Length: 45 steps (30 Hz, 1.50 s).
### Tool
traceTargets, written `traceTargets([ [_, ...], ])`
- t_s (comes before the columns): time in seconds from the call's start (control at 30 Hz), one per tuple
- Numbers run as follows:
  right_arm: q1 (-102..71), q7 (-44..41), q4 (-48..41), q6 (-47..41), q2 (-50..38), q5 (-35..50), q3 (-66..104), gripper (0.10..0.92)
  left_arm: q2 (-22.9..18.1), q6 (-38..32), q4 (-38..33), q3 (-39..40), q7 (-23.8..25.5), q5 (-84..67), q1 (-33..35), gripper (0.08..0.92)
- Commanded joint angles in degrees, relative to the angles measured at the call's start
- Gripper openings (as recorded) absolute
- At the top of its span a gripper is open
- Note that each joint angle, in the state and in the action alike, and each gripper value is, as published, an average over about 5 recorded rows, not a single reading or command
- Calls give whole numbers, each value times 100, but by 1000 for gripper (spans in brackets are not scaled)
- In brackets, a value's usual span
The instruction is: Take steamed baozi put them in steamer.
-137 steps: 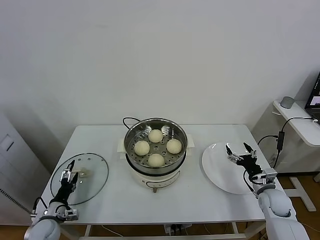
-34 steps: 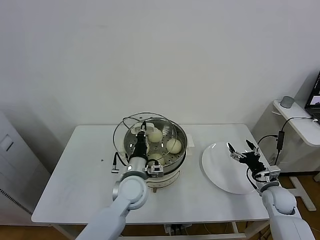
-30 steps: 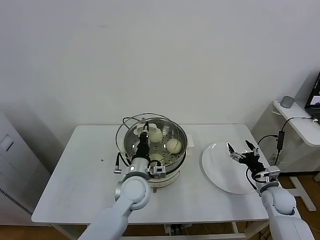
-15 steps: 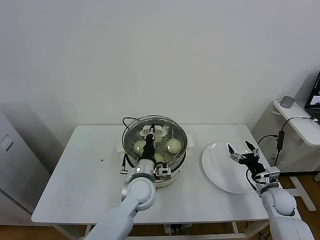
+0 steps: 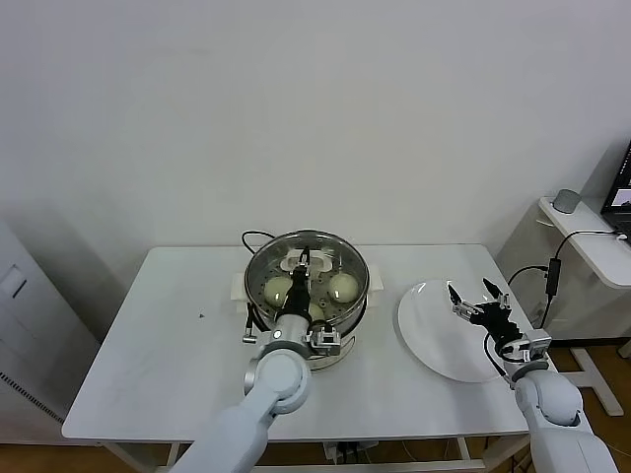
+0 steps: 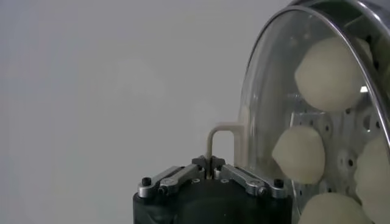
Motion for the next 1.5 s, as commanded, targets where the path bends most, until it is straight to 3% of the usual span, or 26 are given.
traceTargets([
  [0.03, -4, -4, -6, 7, -3, -9, 14, 823, -24, -18, 27, 15, -8, -14, 24, 100],
  [0.63, -14, -14, 14, 4, 11, -10, 28, 823, 122, 0, -164, -143, 104, -338, 164, 118],
  [0.73, -18, -20, 6, 5, 3, -9, 36, 823, 216, -175, -623, -327, 360, -1068, 245, 185],
  [0.97, -5, -49, -50, 13, -4, -4, 65, 823, 628, -953, -1939, -825, 840, -4385, 393, 384],
  [1.13, 20, -76, -79, 12, -4, 15, 68, 823, 761, -1113, -2306, -1468, 971, -7130, 384, 531],
  [1.3, 0, -79, -9, -143, 5, 169, 31, 823, 888, -742, -2415, -2443, 608, -9463, 481, 679],
  [1.5, -48, 73, 114, -304, -77, 449, 8, 823, 934, -323, -2259, -3815, -321, -10699, 1075, 810],
])
